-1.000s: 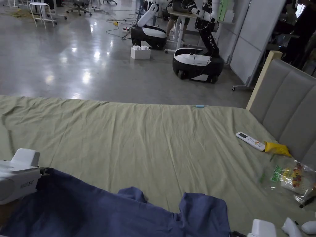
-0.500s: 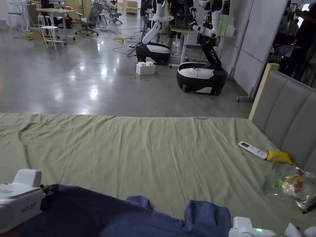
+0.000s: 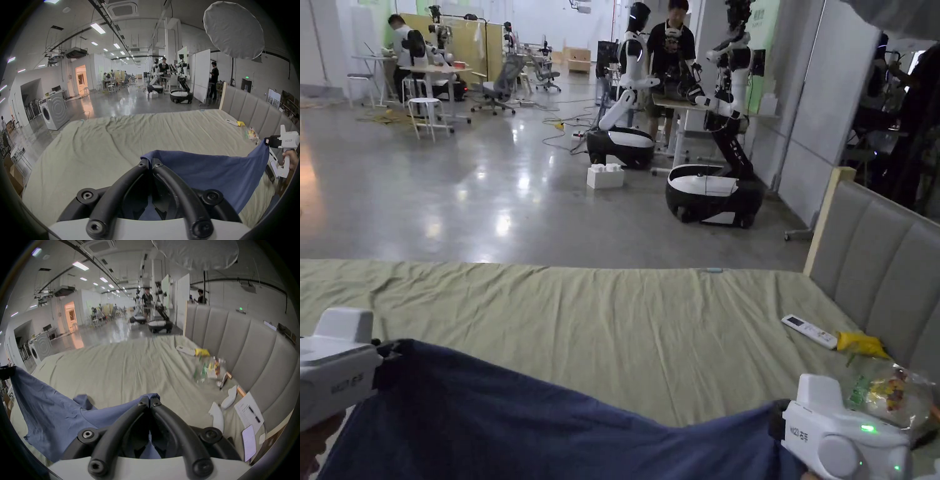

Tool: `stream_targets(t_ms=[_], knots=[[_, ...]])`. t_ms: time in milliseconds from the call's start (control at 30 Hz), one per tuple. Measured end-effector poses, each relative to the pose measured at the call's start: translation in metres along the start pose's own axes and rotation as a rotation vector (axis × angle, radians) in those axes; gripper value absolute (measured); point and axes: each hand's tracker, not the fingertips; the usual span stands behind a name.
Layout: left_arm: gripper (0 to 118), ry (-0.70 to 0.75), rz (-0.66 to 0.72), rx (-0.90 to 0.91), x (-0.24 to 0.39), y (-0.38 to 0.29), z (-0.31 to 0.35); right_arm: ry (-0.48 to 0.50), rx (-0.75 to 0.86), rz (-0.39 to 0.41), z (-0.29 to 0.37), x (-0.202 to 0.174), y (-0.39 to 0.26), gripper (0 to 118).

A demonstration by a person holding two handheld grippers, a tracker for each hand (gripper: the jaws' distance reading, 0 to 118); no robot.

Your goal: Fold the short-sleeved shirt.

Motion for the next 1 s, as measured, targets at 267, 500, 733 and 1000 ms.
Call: stream_targets(t_ms=[267, 500, 733, 1000], knots=[[3, 0.076, 0.064, 0.132, -0.044, 0.052, 0.074, 0.048, 0.206, 0.047, 0.068, -0.017, 0.078, 1], [3, 0.11, 0.133, 0.204, -0.079, 0.104, 0.116, 0.07, 0.345, 0.084, 0.104, -0.038, 0.156, 1], [3, 0.131, 0.159, 0.249, -0.097, 0.162, 0.125, 0.059, 0.451, 0.151, 0.118, -0.064, 0.234, 1], [3, 0.149, 0.199, 0.282, -0.111, 0.219, 0.111, 0.012, 0.493, 0.188, 0.107, -0.082, 0.309, 1]])
